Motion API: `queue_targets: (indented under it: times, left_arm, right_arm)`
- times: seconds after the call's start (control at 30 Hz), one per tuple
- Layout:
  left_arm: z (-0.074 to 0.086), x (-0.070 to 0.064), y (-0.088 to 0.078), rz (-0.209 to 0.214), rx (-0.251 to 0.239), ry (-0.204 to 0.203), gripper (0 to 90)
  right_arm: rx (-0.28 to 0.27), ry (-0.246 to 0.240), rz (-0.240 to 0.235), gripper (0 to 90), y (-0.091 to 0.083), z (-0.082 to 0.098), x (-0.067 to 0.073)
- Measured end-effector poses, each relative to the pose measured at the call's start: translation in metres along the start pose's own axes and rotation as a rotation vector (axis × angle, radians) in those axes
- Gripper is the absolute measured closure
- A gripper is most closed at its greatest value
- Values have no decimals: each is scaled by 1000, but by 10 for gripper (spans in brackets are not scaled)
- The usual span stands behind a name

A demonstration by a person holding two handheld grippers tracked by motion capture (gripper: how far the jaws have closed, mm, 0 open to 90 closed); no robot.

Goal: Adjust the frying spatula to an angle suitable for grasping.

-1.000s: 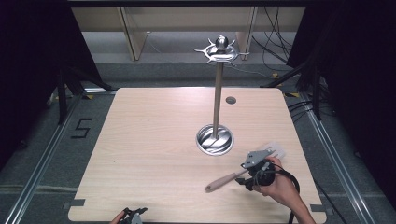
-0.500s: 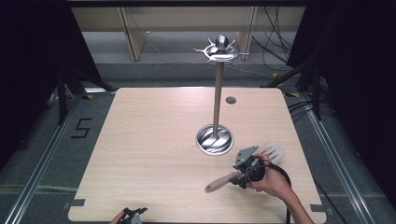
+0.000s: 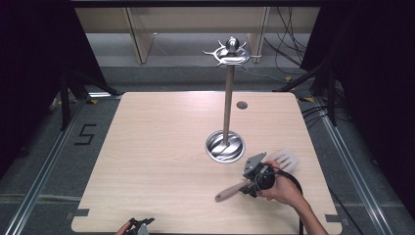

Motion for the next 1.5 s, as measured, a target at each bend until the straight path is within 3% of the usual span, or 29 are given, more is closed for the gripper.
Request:
queue_targets:
  times: [0.03,0.1,0.3,0.37,0.4,0.5,0.77,0.8,1.03,1.07,1.17,1.2,1.23,1.37,1.4,1.43,1.5]
  left_arm:
    - [0,1,-1,-17,1,7,181]
    - [0,0,0,1,-1,0,181]
    - [0,1,-1,-15,0,5,181]
    - [0,1,-1,-17,2,6,181]
    - [0,1,-1,-17,0,8,181]
    - [0,1,-1,-17,0,8,181]
    - [-1,1,-2,-14,-3,6,181]
    - [-1,1,-2,-14,-3,6,181]
    - [0,-1,1,-1,0,0,181]
    - [-1,0,0,-8,-2,0,181]
    - [0,2,-1,-19,1,5,181]
    - [0,0,0,2,-2,-6,181]
    - [0,0,0,2,-2,-6,181]
    - [-1,-1,0,5,-5,-4,181]
    - [-1,-2,0,2,-10,-14,181]
    - [-1,0,-1,-12,0,5,181]
    - [-1,-2,0,8,-15,-17,181]
  right_arm:
    - [15,16,-1,441,1,1,-1]
    - [22,11,-6,453,0,0,-1]
    - [42,42,-28,452,1,0,1]
    - [54,-15,-6,435,3,-1,-2]
    - [59,29,-12,434,3,0,1]
    - [58,49,-20,434,3,0,1]
    - [116,54,11,506,0,-1,4]
    - [146,43,6,543,-1,-1,5]
    - [188,24,4,634,-3,-1,9]
    - [204,26,22,650,-2,-1,10]
    - [226,0,13,681,-3,-3,14]
    - [274,27,34,694,-4,-2,16]
    - [302,-18,46,701,-4,-2,13]
    - [307,-47,14,717,-2,-5,16]
    - [325,-31,1,723,-2,-5,16]
    - [325,-31,1,723,-2,-5,16]
    - [335,-36,-16,728,-3,-6,17]
Point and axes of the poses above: each handheld gripper's, and its own axes: y roughly forward along the jaws, z roughly out of its underside, x roughly to its left, the point moved 7 cm from there along y, roughly forward along the jaws, and after that the axes turned 6 degrees about -z, right-handed, at the moved point
